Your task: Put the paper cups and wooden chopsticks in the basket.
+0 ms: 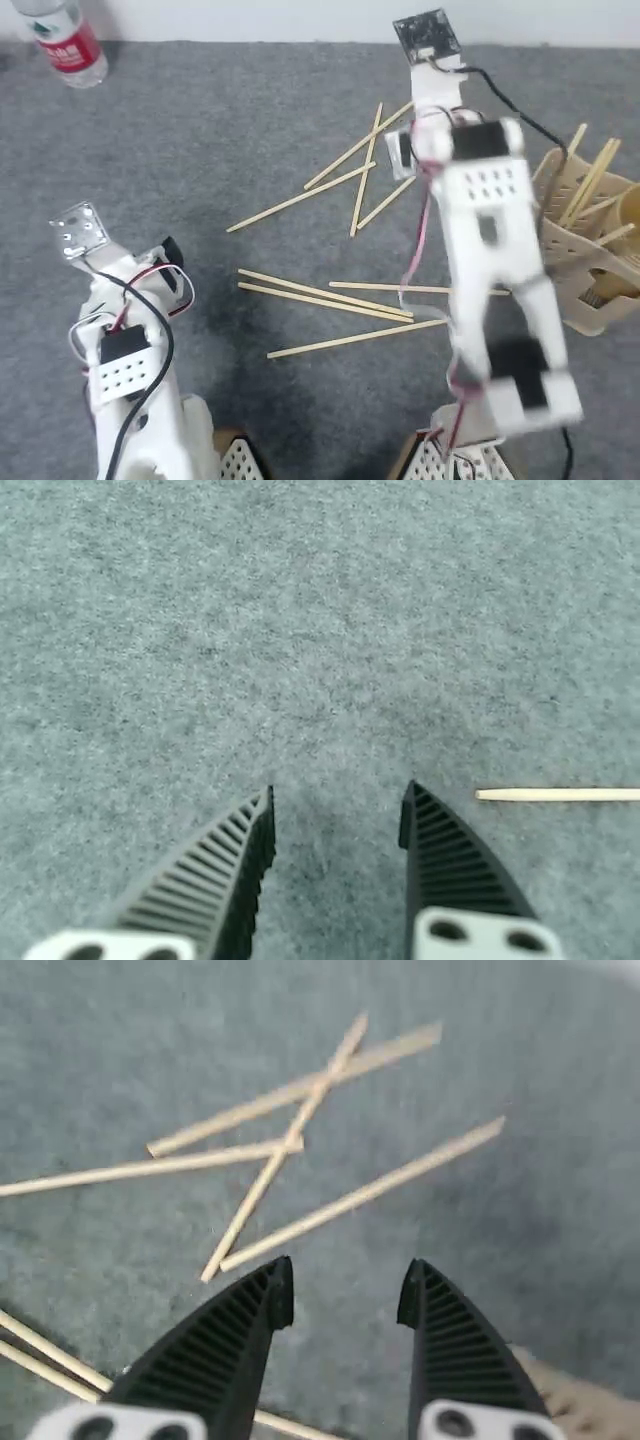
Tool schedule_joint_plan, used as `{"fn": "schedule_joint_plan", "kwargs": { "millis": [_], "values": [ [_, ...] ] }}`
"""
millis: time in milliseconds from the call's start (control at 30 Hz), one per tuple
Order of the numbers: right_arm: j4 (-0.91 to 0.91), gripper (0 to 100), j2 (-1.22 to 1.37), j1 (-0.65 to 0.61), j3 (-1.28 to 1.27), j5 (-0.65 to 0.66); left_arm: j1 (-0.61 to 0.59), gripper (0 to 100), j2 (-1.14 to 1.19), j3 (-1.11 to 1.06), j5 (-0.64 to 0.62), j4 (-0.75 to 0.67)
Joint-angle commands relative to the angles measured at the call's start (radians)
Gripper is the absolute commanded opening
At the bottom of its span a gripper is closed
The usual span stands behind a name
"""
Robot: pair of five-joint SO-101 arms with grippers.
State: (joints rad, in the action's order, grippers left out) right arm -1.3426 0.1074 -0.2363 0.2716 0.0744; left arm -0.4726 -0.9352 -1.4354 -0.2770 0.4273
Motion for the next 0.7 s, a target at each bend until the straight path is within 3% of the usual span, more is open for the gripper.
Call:
{"fn": "schedule_joint_plan", "kwargs": {
  "millis": [0,133,300,667],
  "values": [
    [-0.074,17.6,0.234,-0.005,0.213,-0.101,0.008,20,-0.017,0.007,-0.003,-0.021],
    [-0.153,17.6,0.481,0.005,0.405,-0.178,0.008,20,-0.017,0.007,-0.003,-0.021],
    [-0.246,17.6,0.716,0.027,0.664,-0.18,0.008,20,-0.017,0.007,-0.003,-0.021],
    [-0.32,17.5,1.053,0.071,1.08,-0.074,0.008,20,-0.017,0.007,-0.003,-0.021]
  ]
}}
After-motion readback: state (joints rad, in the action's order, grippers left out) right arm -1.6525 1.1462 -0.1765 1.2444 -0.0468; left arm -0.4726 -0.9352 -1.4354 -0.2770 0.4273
